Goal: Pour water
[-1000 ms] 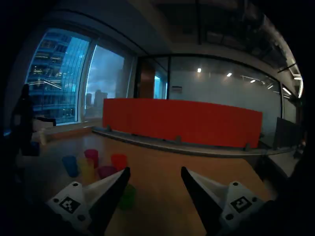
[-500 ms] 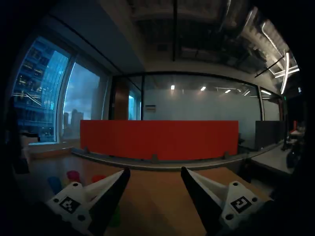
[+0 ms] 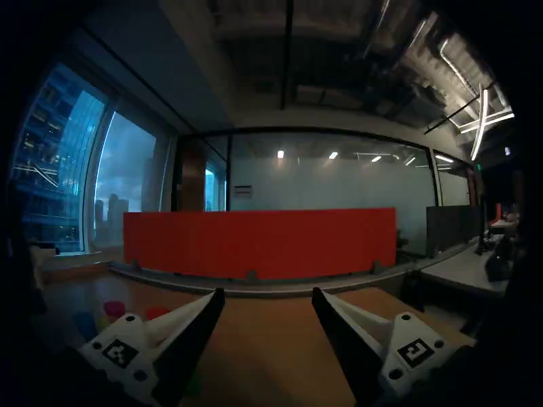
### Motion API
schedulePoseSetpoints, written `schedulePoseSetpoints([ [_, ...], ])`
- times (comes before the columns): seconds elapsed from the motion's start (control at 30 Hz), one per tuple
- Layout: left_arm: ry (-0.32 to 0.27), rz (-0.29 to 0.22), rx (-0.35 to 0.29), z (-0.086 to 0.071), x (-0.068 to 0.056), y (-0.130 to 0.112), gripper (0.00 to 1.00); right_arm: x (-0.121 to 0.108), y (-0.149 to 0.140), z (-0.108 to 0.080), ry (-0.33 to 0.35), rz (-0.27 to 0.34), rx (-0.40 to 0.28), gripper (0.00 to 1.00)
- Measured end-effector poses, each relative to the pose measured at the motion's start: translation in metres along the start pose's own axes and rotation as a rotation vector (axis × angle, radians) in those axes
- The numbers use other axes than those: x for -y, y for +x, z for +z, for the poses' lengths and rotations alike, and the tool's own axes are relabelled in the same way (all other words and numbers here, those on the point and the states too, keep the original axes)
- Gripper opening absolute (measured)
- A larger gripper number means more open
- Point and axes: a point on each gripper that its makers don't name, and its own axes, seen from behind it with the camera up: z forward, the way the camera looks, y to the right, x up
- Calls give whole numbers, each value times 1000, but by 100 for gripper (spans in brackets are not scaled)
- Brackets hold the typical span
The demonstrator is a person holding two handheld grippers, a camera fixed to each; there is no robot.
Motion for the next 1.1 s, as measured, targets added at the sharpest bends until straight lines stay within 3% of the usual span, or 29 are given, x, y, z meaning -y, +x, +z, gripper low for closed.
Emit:
schedulePoseSetpoints([
  [0.3,31,7,-9,1,9,-16,100,10,-6,3,-2,6,-11,100],
  [0.6,35,45,-13,3,3,-33,100,18,-23,8,-9,20,20,100],
  [0.8,57,59,-10,3,5,-46,100,20,-34,9,-17,30,48,100],
  [1.1,68,60,-11,3,2,-60,100,22,-30,13,-22,56,46,100],
])
